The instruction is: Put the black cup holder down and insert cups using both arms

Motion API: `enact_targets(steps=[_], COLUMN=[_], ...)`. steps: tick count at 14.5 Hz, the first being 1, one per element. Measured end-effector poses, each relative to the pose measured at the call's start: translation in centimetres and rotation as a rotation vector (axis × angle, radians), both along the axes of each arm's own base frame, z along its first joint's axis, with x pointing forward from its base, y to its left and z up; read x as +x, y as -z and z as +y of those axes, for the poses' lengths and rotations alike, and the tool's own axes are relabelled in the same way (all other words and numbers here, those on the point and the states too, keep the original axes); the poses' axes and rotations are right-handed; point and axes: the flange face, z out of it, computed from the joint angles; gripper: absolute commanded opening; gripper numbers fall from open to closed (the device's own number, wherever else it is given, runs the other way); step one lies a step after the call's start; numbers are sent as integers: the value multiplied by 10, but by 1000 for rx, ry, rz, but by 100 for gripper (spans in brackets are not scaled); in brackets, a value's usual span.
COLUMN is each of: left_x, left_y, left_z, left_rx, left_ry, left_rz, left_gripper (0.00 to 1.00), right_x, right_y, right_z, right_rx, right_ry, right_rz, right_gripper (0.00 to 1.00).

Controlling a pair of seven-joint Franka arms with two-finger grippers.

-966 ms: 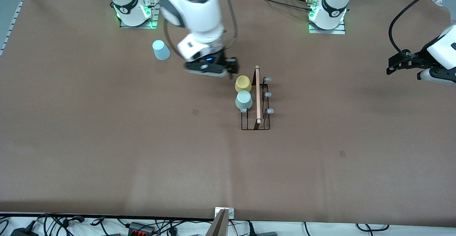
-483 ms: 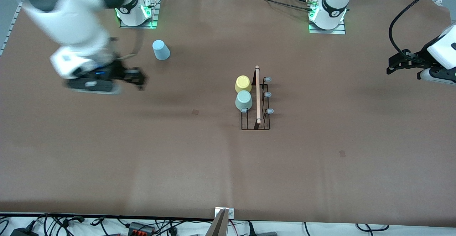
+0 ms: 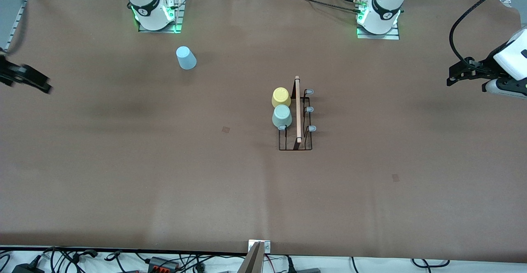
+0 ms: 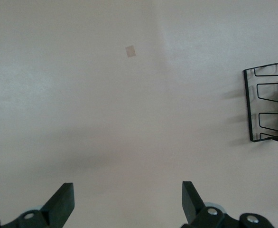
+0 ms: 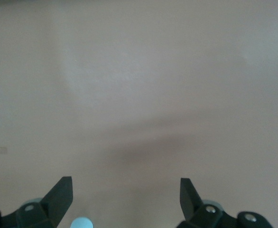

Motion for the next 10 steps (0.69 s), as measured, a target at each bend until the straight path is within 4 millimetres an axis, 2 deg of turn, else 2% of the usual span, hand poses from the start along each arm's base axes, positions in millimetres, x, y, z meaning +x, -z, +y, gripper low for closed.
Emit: enact_targets(steps=[2, 4, 7, 10], left_x=[0, 0, 0, 0], left_y=[0, 0, 0, -1], left_z=[0, -1, -2, -4], left_rx=[0, 0, 0, 1], left_ry=[-3, -6, -7, -5], left_rz=[0, 0, 0, -2], left_gripper=[100, 100, 100, 100], right_x=[-11, -14, -7, 2], right_y=[-24, -31, -15, -1], right_z=[-2, -10, -24, -23], right_rx=[2, 3, 19, 44], right_ry=[12, 28, 48, 21], right_rz=[27, 35, 50, 51], right_gripper=[100, 100, 100, 100])
